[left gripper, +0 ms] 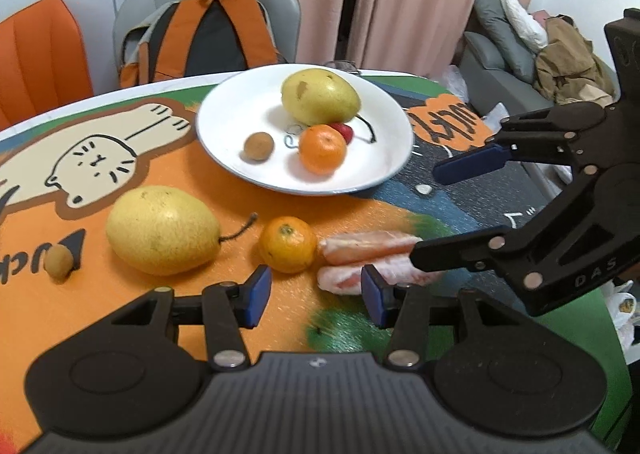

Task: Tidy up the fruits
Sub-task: 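Move the right gripper to a peeled pomelo segment while the left gripper approaches the small red fruit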

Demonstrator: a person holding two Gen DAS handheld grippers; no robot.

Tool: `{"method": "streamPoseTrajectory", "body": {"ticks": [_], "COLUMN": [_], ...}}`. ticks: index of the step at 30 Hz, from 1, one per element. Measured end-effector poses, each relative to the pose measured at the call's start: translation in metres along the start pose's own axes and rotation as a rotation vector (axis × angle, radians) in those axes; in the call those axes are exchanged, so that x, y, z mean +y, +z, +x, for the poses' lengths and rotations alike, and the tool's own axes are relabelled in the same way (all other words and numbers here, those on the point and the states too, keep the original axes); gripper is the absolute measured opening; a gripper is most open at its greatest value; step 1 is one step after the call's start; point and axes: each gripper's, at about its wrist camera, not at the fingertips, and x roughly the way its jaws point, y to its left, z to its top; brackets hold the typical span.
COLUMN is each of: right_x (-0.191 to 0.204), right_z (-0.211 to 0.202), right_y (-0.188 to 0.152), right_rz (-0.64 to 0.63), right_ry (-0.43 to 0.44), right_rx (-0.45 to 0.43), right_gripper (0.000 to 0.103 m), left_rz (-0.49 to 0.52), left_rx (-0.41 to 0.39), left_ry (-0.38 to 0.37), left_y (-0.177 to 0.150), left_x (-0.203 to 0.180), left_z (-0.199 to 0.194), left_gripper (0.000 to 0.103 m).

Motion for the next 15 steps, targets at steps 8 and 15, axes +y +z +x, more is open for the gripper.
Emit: {"method": "streamPoseTrajectory", "body": {"ticks": [8,15], "right_x": [0.003,0.004], "right_z": [0.0,0.005], "right_y": [-0.007,-0.018], "right_rz": [-0.024,-0.021], "right_ry": [0.015,0.039], "right_rx": [0.025,0.068], "right_gripper": [0.066,0.043], "left_rz": [0.02,0.103], "left_rx": [0.002,0.027], "left_ry": [-0.046,-0.044], "left_y": [-0.006,-0.002], "left_x": [-0.013,-0.017], "left_z": [-0.001,0.0], "left_gripper": [0.048,0.048]}}
